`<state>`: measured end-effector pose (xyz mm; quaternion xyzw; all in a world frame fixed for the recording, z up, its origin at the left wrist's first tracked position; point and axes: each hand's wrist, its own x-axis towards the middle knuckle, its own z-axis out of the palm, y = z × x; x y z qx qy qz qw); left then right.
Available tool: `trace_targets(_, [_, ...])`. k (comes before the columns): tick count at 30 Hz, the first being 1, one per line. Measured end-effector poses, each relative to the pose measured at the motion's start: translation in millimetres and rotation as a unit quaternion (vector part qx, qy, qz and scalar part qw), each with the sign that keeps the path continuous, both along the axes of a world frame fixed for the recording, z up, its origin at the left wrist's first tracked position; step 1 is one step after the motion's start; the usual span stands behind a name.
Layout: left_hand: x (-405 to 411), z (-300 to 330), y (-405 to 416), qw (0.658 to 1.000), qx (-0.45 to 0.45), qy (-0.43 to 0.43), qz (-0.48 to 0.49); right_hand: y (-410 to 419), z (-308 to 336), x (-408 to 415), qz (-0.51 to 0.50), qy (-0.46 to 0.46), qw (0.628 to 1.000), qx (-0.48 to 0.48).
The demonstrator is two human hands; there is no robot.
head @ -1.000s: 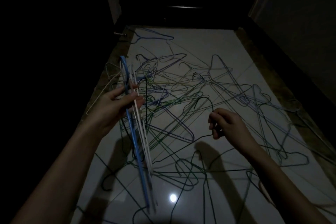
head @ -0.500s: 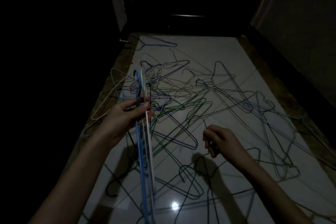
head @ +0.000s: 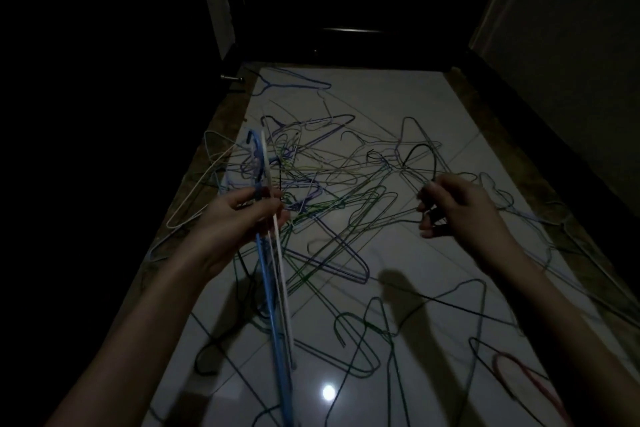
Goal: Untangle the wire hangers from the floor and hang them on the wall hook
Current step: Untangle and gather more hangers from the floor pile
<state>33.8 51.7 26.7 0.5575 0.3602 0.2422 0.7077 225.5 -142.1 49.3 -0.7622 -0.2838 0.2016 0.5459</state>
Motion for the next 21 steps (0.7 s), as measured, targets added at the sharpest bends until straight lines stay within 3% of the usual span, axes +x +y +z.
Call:
trace_targets(6, [10.8, -1.6, -14.9, 0.999, -0.018, 0.009, -0.03, 9.9, -0.8, -19.7, 0.039, 0.065, 0.997, 0.031])
trace_targets(11, [17.1, -4.9, -29.9, 0.997, -0.058, -0.008, -0.047, 19.6, -6.7, -28.1, 0.066, -0.079, 0.995, -0.006])
trace_targets(15, [22.6, -8.2, -43.9, 0.994, -0.083, -0.005, -0.075, 29.5, -1.1, -35.3, 0.074, -0.091, 0.993, 0.02])
trace_targets(21, [26.9, -10.9, -55.1, 0.989, -0.119, -0.026, -0.081, 42.5, -10.0, -47.1, 0.081, -0.164, 0.983, -0.018])
